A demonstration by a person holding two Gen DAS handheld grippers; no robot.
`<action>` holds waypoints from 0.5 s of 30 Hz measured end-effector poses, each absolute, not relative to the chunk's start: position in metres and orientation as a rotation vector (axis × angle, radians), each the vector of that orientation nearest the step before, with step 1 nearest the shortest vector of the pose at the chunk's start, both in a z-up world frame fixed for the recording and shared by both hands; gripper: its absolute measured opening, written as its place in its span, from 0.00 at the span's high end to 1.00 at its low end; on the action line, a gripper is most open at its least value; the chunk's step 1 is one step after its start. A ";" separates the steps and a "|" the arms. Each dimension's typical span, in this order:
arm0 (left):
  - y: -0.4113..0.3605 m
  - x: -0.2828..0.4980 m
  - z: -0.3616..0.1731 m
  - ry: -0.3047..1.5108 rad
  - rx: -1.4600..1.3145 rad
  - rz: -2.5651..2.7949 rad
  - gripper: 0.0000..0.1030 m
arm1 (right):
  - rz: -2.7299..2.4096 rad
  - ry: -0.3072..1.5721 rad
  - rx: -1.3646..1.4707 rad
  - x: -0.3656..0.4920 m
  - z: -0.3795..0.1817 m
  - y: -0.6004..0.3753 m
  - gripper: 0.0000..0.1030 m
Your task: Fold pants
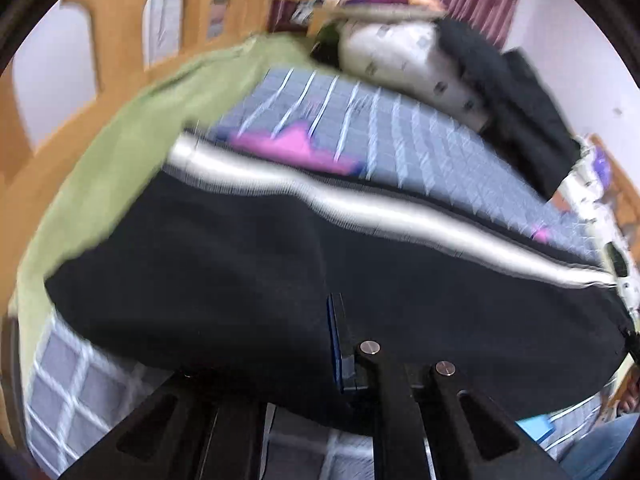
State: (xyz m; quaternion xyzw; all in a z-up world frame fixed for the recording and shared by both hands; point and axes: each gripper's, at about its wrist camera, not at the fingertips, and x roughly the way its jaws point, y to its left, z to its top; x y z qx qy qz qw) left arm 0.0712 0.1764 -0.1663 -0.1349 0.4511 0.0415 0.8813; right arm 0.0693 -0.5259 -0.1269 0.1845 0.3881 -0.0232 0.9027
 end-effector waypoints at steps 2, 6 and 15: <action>0.177 0.071 -0.180 0.958 -0.313 0.111 0.87 | -0.063 0.867 0.349 0.060 -0.152 -0.527 0.88; 0.185 0.074 -0.190 0.989 -0.381 0.160 0.57 | -0.110 0.939 0.345 0.054 -0.173 -0.533 0.67; 0.176 0.046 -0.188 0.966 -0.297 0.204 0.32 | -0.153 0.751 0.612 0.050 -0.162 -0.597 0.19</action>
